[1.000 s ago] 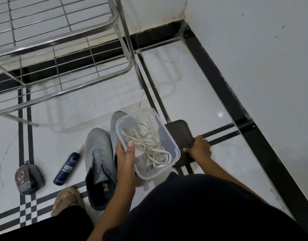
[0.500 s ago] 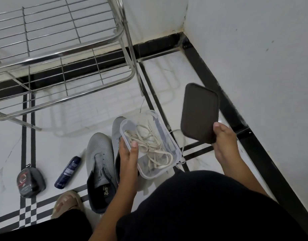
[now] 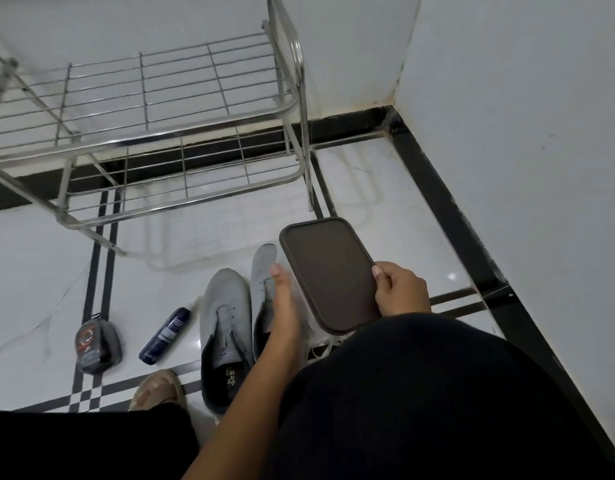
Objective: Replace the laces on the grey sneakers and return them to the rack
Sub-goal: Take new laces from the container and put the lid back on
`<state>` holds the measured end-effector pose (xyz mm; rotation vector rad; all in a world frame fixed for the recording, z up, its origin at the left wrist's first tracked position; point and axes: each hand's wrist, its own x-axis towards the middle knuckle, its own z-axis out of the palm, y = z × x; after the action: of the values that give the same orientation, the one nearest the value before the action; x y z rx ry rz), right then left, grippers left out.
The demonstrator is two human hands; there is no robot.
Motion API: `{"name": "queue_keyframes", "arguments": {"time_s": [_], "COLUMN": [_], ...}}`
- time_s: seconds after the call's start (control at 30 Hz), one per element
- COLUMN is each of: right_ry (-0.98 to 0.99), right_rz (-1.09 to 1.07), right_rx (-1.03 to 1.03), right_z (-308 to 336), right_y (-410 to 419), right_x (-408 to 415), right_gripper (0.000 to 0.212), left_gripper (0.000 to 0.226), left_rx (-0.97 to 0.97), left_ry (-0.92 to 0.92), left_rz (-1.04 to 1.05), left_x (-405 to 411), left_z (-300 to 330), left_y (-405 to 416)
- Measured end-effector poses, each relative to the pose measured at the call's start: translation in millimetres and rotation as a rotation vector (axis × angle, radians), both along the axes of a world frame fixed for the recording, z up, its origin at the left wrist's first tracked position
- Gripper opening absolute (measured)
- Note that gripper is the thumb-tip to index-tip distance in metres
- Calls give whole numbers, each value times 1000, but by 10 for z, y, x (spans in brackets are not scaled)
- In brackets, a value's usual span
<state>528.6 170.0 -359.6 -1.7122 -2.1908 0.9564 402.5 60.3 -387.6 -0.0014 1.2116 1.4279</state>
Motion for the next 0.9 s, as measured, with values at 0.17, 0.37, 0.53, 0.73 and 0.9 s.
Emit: {"name": "queue_keyframes", "arguments": {"time_s": [0.17, 0.37, 0.53, 0.73, 0.9], "right_ry": [-79, 170, 452, 446, 439], "right_rz": [4, 81, 139, 218, 253], "right_rx": [129, 40, -720, -880, -733], "right_z": [172, 508, 1076, 1555, 1954], "right_y": [-28, -39, 47, 268, 195], "right_x": [-66, -55, -216, -458, -626], "right_gripper": [31, 27, 25, 59, 42], "left_gripper": [94, 89, 69, 87, 72], "left_rx": [-54, 2, -15, 147, 246], "left_ry": [182, 76, 0, 42, 65], "left_rz": [43, 175, 159, -52, 25], "left_x": [-8, -151, -383, -532, -623], "left_z": [99, 291, 715, 1341, 1577], "left_y": [67, 98, 76, -101, -264]}}
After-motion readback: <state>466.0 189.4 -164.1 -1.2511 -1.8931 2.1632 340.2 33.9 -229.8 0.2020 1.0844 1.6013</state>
